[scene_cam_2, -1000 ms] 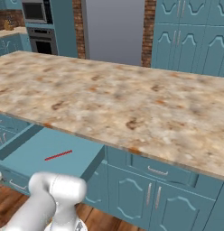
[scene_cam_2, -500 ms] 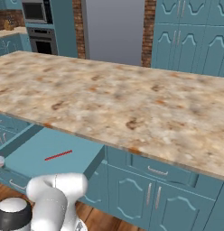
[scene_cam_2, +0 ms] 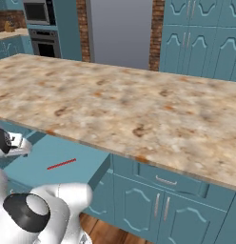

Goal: Take a straw from the drawer in front and place it inside the glass cup on the dining counter.

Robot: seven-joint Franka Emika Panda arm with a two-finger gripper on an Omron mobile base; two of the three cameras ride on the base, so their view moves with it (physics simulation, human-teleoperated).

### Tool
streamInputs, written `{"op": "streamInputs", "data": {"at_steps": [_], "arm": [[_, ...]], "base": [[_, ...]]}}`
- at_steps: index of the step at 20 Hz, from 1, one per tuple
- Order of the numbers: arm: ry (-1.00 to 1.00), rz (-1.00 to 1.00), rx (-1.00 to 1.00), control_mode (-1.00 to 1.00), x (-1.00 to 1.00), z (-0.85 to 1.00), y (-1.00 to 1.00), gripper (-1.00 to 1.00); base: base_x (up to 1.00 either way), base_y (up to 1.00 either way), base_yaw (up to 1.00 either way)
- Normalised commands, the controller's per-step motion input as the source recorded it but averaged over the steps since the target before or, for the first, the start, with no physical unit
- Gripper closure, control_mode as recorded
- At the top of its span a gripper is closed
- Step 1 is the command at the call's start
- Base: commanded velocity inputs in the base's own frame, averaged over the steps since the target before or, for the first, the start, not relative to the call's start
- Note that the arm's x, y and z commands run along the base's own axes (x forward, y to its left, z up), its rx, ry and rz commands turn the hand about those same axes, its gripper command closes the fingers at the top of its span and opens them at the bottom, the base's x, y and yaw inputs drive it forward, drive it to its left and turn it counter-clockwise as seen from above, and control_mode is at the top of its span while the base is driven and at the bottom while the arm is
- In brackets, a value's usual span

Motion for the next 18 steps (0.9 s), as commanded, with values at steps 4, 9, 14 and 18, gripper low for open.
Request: {"op": "streamInputs", "data": {"at_steps": [4,9,14,18], "arm": [[0.29,-0.41,0.11,-1.0,0.83,0.17,-0.17,-1.0],[0.25,-0.42,0.08,-1.0,0.69,0.0,-0.23,-1.0],[0.21,-0.37,0.07,-1.0,0.38,-0.05,-0.17,-1.0],[0.19,-0.34,0.05,-1.0,0.22,-0.22,-0.25,-1.0]], "base": [[0.0,0.0,0.0],[0.0,0.0,0.0],[0.0,0.0,0.0],[0.0,0.0,0.0]]}}
